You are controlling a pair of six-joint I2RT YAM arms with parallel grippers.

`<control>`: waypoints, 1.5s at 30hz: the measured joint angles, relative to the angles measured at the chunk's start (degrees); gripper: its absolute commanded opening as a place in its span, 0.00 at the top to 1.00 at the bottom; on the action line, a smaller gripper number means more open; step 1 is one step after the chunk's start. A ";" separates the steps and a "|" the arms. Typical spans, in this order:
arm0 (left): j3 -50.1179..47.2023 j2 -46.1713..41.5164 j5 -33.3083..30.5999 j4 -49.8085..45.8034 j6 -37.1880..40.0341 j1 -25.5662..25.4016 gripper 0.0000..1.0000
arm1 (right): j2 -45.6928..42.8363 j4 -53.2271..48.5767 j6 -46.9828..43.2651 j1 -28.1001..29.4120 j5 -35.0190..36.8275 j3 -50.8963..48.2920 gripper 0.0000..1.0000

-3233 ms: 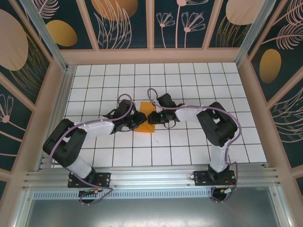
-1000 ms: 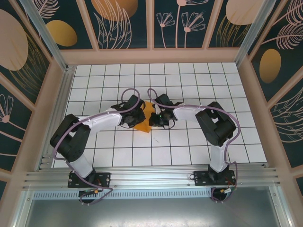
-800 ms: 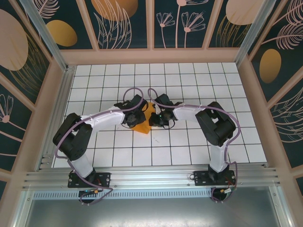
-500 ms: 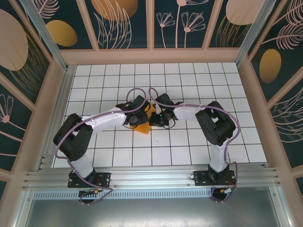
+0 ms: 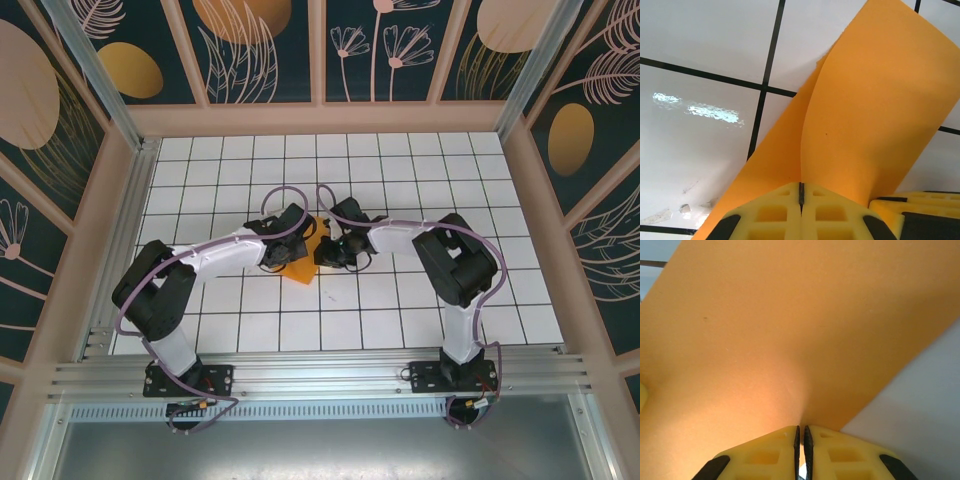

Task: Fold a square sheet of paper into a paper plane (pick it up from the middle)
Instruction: Fold the triangle a second time at the center of the table.

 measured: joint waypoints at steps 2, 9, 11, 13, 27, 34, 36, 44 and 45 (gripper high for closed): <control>-0.17 0.00 -0.02 0.00 0.63 0.00 1.00 | -0.02 0.74 0.96 -0.52 -0.87 -0.20 0.82; -0.85 0.15 -0.94 -0.28 4.33 -0.11 0.99 | 0.04 0.98 3.02 -4.37 1.03 2.54 0.81; -0.87 0.26 -1.55 -0.33 5.22 -0.33 0.99 | 0.81 1.07 2.97 -5.51 1.68 5.05 0.81; -0.85 0.46 -2.16 -0.61 5.90 -0.50 0.99 | 2.19 1.07 2.93 -6.10 2.12 7.65 0.81; 4.42 4.70 -9.70 -3.63 8.81 -6.99 0.99 | 7.74 0.61 2.95 -6.91 1.95 11.17 0.82; 7.54 6.56 -10.45 -3.48 9.46 -8.94 0.96 | 8.04 3.48 5.07 -8.24 -1.95 9.75 0.82; 8.37 7.54 -10.29 -3.41 9.27 -8.92 0.95 | 8.04 4.66 5.77 -8.57 -3.02 9.11 0.82; 9.77 10.16 -8.92 -2.45 6.47 -8.92 0.92 | 8.04 7.32 7.48 -9.20 -5.11 7.80 0.82; 9.84 10.34 -8.85 -2.25 6.23 -8.92 0.92 | 8.04 7.50 7.48 -9.20 -5.14 7.72 0.82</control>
